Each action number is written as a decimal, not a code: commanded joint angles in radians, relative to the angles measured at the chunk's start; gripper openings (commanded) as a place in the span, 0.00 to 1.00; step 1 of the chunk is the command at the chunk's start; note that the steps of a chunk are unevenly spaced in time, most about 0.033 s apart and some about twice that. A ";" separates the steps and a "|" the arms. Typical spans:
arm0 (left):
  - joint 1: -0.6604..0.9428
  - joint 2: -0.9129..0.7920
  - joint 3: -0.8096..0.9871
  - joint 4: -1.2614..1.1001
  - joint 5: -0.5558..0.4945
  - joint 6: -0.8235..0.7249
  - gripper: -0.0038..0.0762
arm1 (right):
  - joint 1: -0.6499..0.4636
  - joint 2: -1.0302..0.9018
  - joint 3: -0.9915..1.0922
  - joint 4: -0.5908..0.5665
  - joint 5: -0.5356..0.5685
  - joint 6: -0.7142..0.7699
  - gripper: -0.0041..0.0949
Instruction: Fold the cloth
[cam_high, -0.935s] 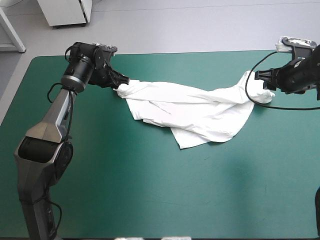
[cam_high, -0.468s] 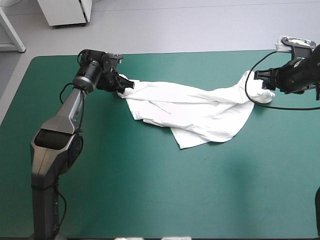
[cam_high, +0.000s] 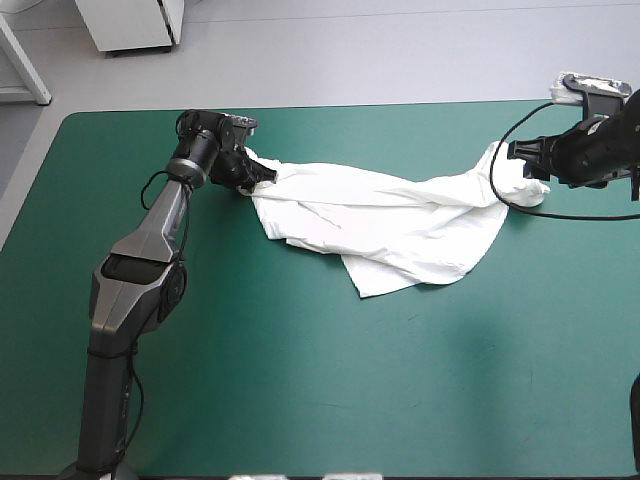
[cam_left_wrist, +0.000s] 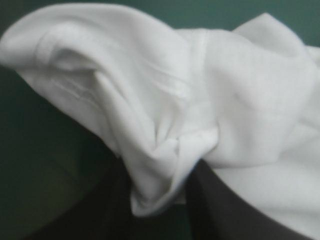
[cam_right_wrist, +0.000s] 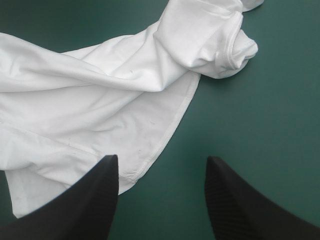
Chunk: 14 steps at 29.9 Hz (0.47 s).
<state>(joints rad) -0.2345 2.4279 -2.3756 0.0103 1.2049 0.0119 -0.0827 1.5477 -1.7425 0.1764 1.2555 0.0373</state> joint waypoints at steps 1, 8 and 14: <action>0.001 -0.068 -0.036 0.010 -0.046 0.025 0.04 | -0.006 -0.029 -0.022 0.030 -0.006 -0.010 0.53; 0.001 -0.068 -0.036 0.003 -0.046 0.038 0.04 | 0.092 -0.029 0.093 0.039 -0.006 -0.037 0.53; 0.001 -0.068 -0.036 -0.001 -0.044 0.038 0.04 | 0.311 -0.015 0.206 -0.130 -0.031 -0.031 0.55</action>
<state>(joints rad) -0.2345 2.4323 -2.3788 0.0094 1.1874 0.0528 0.1522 1.5549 -1.5504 0.0951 1.2494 0.0127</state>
